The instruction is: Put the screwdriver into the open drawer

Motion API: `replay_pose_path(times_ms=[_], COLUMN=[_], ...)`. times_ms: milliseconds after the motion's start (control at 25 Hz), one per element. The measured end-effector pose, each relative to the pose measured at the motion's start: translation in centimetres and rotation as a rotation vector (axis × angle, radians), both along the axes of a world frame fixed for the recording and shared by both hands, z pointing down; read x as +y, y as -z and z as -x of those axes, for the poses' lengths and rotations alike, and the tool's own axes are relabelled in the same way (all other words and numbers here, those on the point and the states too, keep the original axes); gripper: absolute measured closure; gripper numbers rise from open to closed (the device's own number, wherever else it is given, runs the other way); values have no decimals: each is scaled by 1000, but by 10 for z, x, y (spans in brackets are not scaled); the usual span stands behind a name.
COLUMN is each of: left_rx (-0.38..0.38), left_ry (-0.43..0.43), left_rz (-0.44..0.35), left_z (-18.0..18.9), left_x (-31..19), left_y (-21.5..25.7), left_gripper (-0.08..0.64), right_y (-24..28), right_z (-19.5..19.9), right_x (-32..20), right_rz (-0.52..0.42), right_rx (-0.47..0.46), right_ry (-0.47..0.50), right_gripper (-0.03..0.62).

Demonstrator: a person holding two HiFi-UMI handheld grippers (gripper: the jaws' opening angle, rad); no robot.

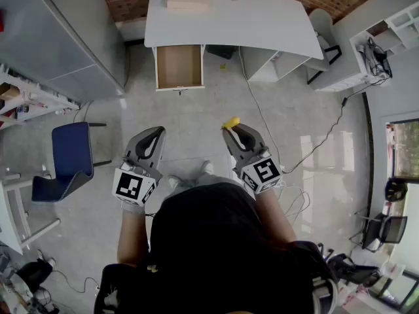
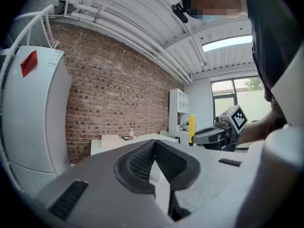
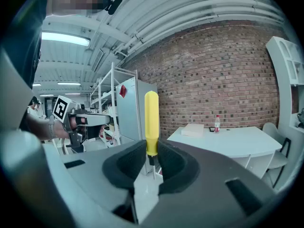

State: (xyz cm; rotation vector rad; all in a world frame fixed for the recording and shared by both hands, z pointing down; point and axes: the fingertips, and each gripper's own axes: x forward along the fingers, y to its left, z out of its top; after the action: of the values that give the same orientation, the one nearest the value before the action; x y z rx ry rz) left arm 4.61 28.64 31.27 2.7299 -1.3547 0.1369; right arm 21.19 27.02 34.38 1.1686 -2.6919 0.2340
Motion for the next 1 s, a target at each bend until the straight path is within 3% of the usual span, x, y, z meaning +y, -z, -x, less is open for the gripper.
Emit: replay_pose_path(times_ms=[320,600,840,1000], left_rx=[-13,-32,-40,-57], left_ry=[10,23,45,56], left_rz=[13,37,58,83], left_z=[-38,-80,-120,-129], left_x=[-8,-17,-26,-32], left_y=[3,-4,-15,-20], left_gripper=[555,555,555,555], right_y=[10,10,-3,-7], right_z=[-30,-80,-123,-135], right_x=[-9,-16,-21,-26], right_rz=[-24,-21,8,21], right_rx=[-17,-89,-111,-106], right_ry=[22,7,2,-1], right_gripper=[512,511,511,511])
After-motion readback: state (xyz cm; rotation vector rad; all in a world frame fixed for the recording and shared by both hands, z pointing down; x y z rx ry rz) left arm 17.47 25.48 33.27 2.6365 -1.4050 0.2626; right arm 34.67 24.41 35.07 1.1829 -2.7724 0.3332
